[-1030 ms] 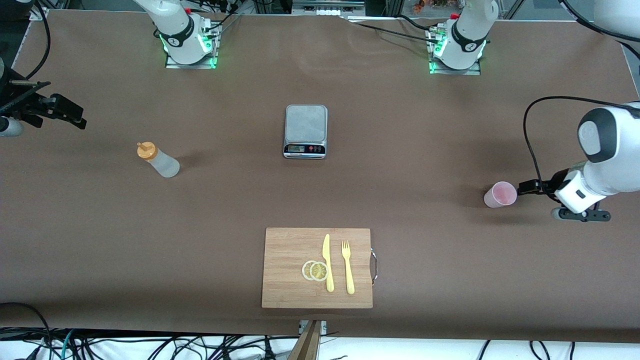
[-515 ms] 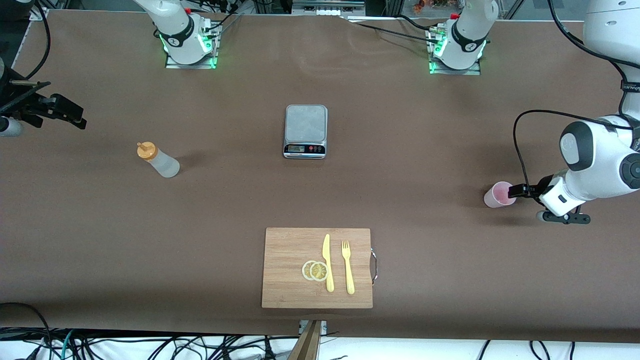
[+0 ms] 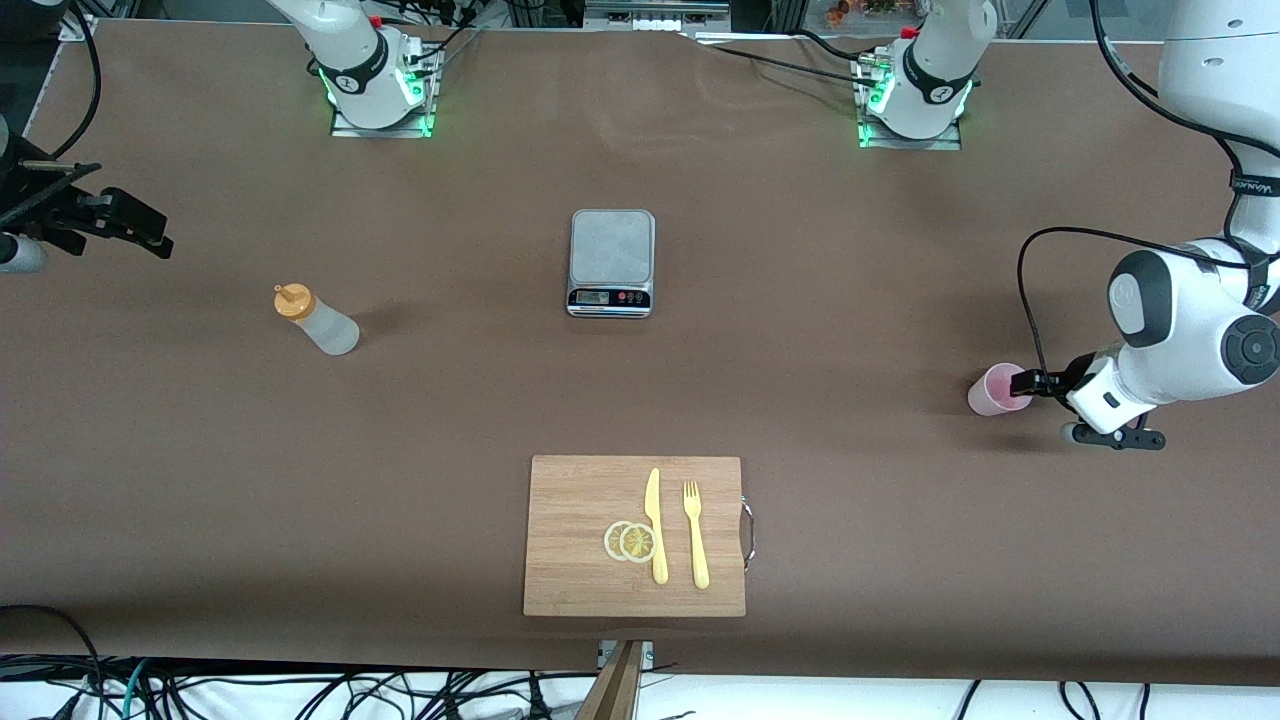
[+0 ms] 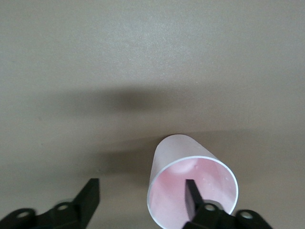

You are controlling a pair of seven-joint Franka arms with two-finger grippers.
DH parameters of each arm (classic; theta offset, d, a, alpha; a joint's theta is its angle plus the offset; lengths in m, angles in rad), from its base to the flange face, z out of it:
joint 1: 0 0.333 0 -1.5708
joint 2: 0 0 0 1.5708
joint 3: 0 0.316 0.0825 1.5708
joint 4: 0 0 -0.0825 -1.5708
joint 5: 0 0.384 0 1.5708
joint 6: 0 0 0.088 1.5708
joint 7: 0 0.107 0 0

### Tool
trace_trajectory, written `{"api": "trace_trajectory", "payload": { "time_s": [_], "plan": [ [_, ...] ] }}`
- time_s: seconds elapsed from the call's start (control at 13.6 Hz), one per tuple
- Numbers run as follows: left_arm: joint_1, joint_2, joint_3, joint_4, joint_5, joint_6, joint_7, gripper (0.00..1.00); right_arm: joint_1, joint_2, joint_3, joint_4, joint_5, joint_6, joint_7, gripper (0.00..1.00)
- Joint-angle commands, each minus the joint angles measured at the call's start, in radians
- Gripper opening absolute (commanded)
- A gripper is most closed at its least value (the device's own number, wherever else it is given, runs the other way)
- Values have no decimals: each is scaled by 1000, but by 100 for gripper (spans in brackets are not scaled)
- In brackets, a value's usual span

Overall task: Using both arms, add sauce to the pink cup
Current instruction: 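Lower the left gripper to the pink cup and close on it, then lift the pink cup with the left gripper and carry it to the scale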

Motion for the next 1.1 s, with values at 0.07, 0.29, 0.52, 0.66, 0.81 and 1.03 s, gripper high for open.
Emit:
{"api": "trace_trajectory", "payload": {
  "time_s": [0.07, 0.29, 0.52, 0.66, 0.81, 1.03],
  "plan": [
    [-7, 7, 2, -8, 17, 13, 16, 39, -3, -6, 2, 0, -8, -6, 11, 100],
    [-7, 15, 2, -6, 17, 13, 16, 14, -3, -6, 2, 0, -8, -6, 11, 100],
    [-10, 12, 2, -2, 15, 7, 10, 0, -3, -6, 2, 0, -8, -6, 11, 100],
    [-30, -5, -1, 6, 9, -13, -4, 0, -3, -6, 2, 0, -8, -6, 11, 100],
    [-65, -39, -10, 14, 5, -55, -44, 0, -3, -6, 2, 0, -8, -6, 11, 100],
    [-151, -91, -65, 20, 1, -85, -189, 0, -3, -6, 2, 0, -8, -6, 11, 100]
  ]
}}
